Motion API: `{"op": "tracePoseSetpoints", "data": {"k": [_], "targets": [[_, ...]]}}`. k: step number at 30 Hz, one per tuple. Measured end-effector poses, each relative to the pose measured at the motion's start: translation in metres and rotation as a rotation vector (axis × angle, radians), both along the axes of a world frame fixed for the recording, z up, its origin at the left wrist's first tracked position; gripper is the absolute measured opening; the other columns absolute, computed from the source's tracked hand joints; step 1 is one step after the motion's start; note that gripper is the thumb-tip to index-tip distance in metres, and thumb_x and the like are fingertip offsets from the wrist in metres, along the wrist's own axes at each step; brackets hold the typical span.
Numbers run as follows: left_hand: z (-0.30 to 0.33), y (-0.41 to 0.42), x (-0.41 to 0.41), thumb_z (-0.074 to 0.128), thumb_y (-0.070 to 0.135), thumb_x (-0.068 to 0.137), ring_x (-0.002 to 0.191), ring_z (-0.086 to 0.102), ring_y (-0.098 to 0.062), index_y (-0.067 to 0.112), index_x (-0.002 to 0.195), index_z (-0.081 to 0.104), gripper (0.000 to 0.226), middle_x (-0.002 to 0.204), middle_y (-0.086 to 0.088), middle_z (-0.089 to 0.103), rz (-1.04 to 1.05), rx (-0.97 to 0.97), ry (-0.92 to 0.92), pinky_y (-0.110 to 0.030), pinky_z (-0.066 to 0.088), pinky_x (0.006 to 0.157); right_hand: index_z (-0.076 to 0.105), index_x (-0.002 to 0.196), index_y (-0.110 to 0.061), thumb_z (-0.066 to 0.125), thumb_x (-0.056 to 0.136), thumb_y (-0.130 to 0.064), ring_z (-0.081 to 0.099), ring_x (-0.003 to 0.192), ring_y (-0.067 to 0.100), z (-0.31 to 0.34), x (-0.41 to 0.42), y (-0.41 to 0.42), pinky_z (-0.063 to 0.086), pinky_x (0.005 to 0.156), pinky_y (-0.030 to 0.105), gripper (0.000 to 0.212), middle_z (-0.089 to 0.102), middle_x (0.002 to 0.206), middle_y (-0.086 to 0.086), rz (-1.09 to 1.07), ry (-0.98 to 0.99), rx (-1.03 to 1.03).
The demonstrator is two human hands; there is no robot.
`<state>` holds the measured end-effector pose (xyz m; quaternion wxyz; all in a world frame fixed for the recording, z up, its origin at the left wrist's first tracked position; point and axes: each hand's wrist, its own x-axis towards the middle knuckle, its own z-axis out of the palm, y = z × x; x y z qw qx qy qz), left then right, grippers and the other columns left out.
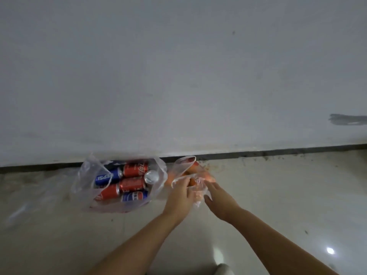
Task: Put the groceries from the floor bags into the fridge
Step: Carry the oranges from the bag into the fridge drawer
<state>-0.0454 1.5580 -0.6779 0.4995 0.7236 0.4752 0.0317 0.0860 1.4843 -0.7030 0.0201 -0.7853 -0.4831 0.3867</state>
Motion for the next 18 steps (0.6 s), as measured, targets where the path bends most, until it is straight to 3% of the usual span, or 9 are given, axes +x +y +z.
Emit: {"op": "tracePoseSetpoints", "data": {"k": [2, 4, 6, 8, 9, 11, 13, 15, 18], "targets": [[-0.052, 0.025, 0.021, 0.042, 0.019, 0.099, 0.12, 0.05, -0.01, 0.023, 0.143, 0.037, 0.044, 0.136, 0.002, 0.047, -0.056, 0.077, -0.007, -0.018, 0.044, 0.094, 0.026, 0.148, -0.022, 0.046, 0.097, -0.024, 0.034, 0.138, 0.019, -0.058, 0.008, 0.021, 0.038, 0.11, 0.036, 0.055, 0.025, 0.155, -0.001, 0.048, -0.002, 0.121], [-0.102, 0.055, 0.038, 0.04, 0.02, 0.099, 0.126, 0.045, -0.01, 0.024, 0.133, 0.05, 0.036, 0.137, 0.005, 0.047, -0.198, 0.213, 0.019, -0.023, 0.041, 0.099, 0.032, 0.144, -0.025, 0.046, 0.095, -0.025, 0.035, 0.137, 0.019, -0.103, 0.016, 0.046, 0.038, 0.11, 0.04, 0.051, 0.028, 0.152, -0.003, 0.121, -0.03, 0.217], [-0.142, 0.091, 0.049, 0.039, 0.017, 0.096, 0.115, 0.053, -0.015, 0.02, 0.113, 0.061, 0.027, 0.126, -0.001, 0.059, -0.386, 0.364, 0.138, -0.027, 0.043, 0.092, 0.039, 0.139, -0.028, 0.046, 0.092, -0.028, 0.04, 0.131, 0.02, -0.141, 0.023, 0.072, 0.04, 0.107, 0.04, 0.048, 0.037, 0.146, -0.004, 0.249, -0.099, 0.29], [-0.167, 0.124, 0.053, 0.04, 0.014, 0.093, 0.096, 0.057, -0.022, 0.014, 0.104, 0.061, 0.023, 0.111, -0.009, 0.065, -0.615, 0.504, 0.395, -0.031, 0.04, 0.077, 0.044, 0.136, -0.029, 0.045, 0.089, -0.027, 0.045, 0.126, 0.019, -0.171, 0.026, 0.097, 0.041, 0.104, 0.035, 0.047, 0.047, 0.141, -0.002, 0.428, -0.155, 0.334], [-0.177, 0.134, 0.05, 0.041, 0.014, 0.092, 0.093, 0.056, -0.024, 0.013, 0.104, 0.06, 0.023, 0.106, -0.01, 0.065, -0.745, 0.557, 0.507, -0.031, 0.038, 0.077, 0.045, 0.135, -0.03, 0.044, 0.089, -0.025, 0.05, 0.121, 0.018, -0.176, 0.025, 0.103, 0.045, 0.098, 0.032, 0.046, 0.052, 0.136, -0.001, 0.507, -0.161, 0.312], [-0.192, 0.143, 0.035, 0.043, 0.018, 0.091, 0.101, 0.057, -0.024, 0.015, 0.11, 0.06, 0.025, 0.106, -0.007, 0.066, -1.005, 0.612, 0.616, -0.039, 0.031, 0.104, 0.051, 0.131, -0.031, 0.045, 0.091, -0.018, 0.059, 0.106, 0.018, -0.182, 0.025, 0.102, 0.049, 0.081, 0.024, 0.042, 0.061, 0.123, -0.001, 0.605, -0.13, 0.283], [-0.203, 0.137, 0.014, 0.042, 0.016, 0.091, 0.114, 0.054, -0.025, 0.016, 0.115, 0.06, 0.03, 0.114, -0.006, 0.064, -1.227, 0.721, 0.645, -0.047, 0.011, 0.118, 0.056, 0.125, -0.028, 0.047, 0.092, -0.019, 0.059, 0.107, 0.023, -0.186, 0.026, 0.087, 0.05, 0.085, 0.031, 0.035, 0.061, 0.119, 0.002, 0.656, -0.085, 0.204], [-0.229, 0.129, -0.006, 0.047, 0.019, 0.086, 0.117, 0.053, -0.029, 0.019, 0.121, 0.056, 0.036, 0.115, -0.006, 0.063, -1.365, 0.894, 0.568, -0.047, 0.017, 0.116, 0.059, 0.119, -0.025, 0.048, 0.092, -0.023, 0.059, 0.105, 0.026, -0.185, 0.031, 0.066, 0.049, 0.086, 0.036, 0.029, 0.061, 0.115, 0.004, 0.717, -0.141, 0.035], [-0.254, 0.122, -0.028, 0.049, 0.039, 0.086, 0.122, 0.05, -0.028, 0.024, 0.133, 0.047, 0.049, 0.126, -0.007, 0.058, -1.26, 0.856, 0.537, -0.039, 0.034, 0.11, 0.054, 0.119, -0.022, 0.047, 0.091, -0.012, 0.048, 0.071, 0.008, -0.182, 0.044, 0.043, 0.037, 0.061, 0.016, 0.03, 0.053, 0.093, -0.003, 0.695, -0.144, -0.127]]}}
